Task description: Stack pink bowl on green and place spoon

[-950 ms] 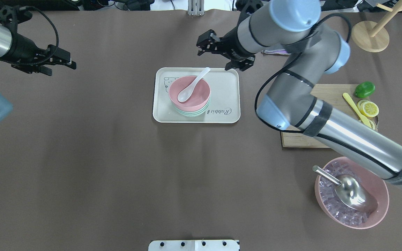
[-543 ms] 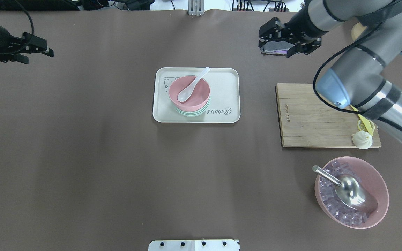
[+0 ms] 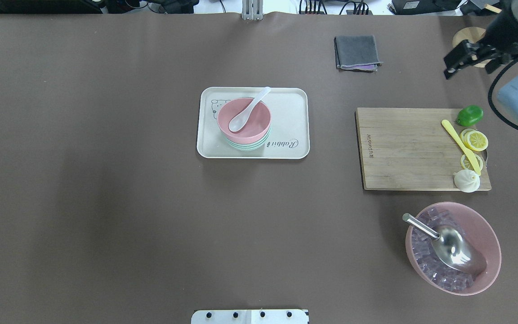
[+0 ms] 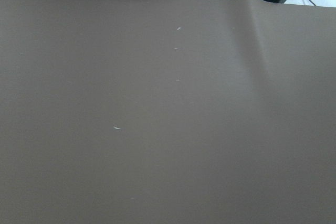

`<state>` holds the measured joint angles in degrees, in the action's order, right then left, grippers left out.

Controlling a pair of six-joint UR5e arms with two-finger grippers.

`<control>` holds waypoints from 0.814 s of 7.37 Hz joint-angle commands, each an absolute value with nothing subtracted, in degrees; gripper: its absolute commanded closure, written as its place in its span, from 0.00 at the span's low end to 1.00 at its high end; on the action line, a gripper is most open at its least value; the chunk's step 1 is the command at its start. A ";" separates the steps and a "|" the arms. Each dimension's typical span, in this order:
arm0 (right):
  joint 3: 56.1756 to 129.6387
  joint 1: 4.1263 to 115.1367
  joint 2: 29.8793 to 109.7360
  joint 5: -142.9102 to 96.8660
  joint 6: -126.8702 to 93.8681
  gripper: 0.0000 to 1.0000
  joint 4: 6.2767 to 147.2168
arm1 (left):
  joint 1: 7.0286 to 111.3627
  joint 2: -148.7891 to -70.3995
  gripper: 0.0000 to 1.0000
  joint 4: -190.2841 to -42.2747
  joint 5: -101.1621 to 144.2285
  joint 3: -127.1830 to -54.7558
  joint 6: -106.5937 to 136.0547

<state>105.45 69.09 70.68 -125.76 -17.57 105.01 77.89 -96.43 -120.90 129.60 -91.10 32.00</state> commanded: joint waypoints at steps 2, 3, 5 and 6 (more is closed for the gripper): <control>101.54 77.49 81.82 -122.51 2.37 0.00 109.51 | 79.63 -91.50 0.02 -121.38 129.11 -89.66 29.79; 101.08 78.13 82.87 -123.30 2.46 0.00 109.42 | 80.67 -91.49 0.02 -121.03 129.63 -88.00 29.36; 98.63 80.40 88.20 -127.06 2.46 0.00 100.27 | 84.95 -92.10 0.02 -113.89 131.90 -86.66 15.47; 95.31 82.42 90.68 -129.96 2.46 0.00 93.24 | 86.99 -92.37 0.02 -107.03 133.75 -86.83 8.25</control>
<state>98.67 80.08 87.12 -126.58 2.44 101.54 84.07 -91.96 -114.74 131.58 -87.02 17.50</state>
